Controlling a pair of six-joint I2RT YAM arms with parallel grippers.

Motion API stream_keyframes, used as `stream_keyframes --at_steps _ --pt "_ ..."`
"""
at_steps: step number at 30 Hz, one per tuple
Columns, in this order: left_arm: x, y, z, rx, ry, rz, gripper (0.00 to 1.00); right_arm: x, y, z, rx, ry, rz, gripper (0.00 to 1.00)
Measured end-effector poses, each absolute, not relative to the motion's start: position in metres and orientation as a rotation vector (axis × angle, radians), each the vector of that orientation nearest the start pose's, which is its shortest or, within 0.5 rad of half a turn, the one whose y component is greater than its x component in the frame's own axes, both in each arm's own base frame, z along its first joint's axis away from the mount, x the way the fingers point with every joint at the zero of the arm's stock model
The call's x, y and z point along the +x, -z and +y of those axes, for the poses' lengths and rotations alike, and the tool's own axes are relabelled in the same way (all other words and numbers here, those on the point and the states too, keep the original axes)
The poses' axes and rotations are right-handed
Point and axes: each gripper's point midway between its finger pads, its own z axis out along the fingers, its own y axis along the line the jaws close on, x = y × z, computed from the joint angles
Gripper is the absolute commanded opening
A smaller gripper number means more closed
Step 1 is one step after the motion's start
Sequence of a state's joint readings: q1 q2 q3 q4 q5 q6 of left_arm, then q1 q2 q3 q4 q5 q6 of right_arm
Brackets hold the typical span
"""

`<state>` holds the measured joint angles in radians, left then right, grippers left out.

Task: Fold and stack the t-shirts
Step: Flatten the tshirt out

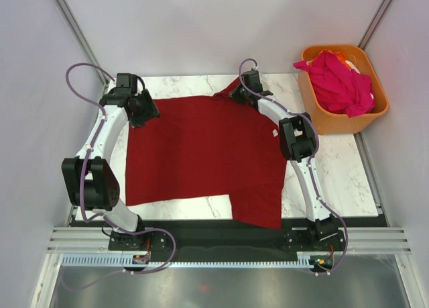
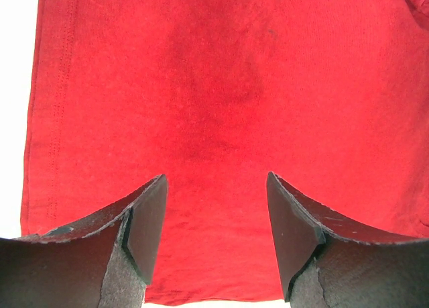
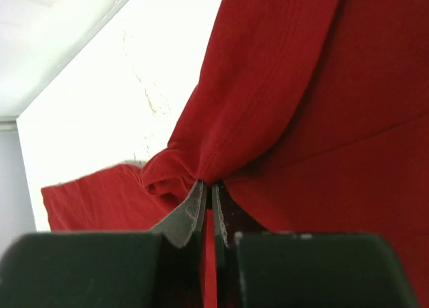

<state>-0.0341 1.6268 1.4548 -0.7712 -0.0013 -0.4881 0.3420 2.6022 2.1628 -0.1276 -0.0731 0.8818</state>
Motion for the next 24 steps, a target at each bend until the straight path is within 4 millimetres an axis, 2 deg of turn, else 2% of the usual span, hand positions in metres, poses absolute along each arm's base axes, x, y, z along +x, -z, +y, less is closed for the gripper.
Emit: stream_keyframes --at_steps 1,11,13,14,15,17,18,20,24 --pt "0.402 -0.170 -0.033 -0.569 0.210 2.463 0.68 0.633 -0.044 0.273 0.557 -0.775 2.173 0.00" --pt "0.402 -0.171 -0.035 -0.566 0.220 2.465 0.68 0.636 -0.041 0.270 0.566 -0.780 2.148 0.00" --pt "0.402 -0.171 -0.035 -0.565 0.224 2.466 0.68 0.645 -0.046 0.273 0.563 -0.816 2.092 0.00" --pt "0.402 -0.171 -0.035 -0.565 0.226 2.466 0.68 0.655 -0.055 0.281 0.547 -0.862 2.038 0.57" --pt "0.402 -0.171 -0.036 -0.564 0.228 2.467 0.68 0.673 -0.066 0.291 0.524 -0.922 1.952 0.98" --pt "0.402 -0.171 -0.037 -0.561 0.237 2.468 0.68 0.709 -0.111 0.310 0.443 -1.035 1.692 0.98" --pt "0.402 -0.171 -0.037 -0.561 0.237 2.468 0.68 0.714 -0.124 0.314 0.431 -1.065 1.600 0.98" --pt "0.401 -0.170 -0.037 -0.562 0.236 2.470 0.68 0.713 -0.127 0.316 0.454 -1.089 1.509 0.98" --pt "0.399 -0.166 -0.037 -0.564 0.233 2.479 0.67 0.706 -0.104 0.320 0.478 -1.090 1.511 0.98"
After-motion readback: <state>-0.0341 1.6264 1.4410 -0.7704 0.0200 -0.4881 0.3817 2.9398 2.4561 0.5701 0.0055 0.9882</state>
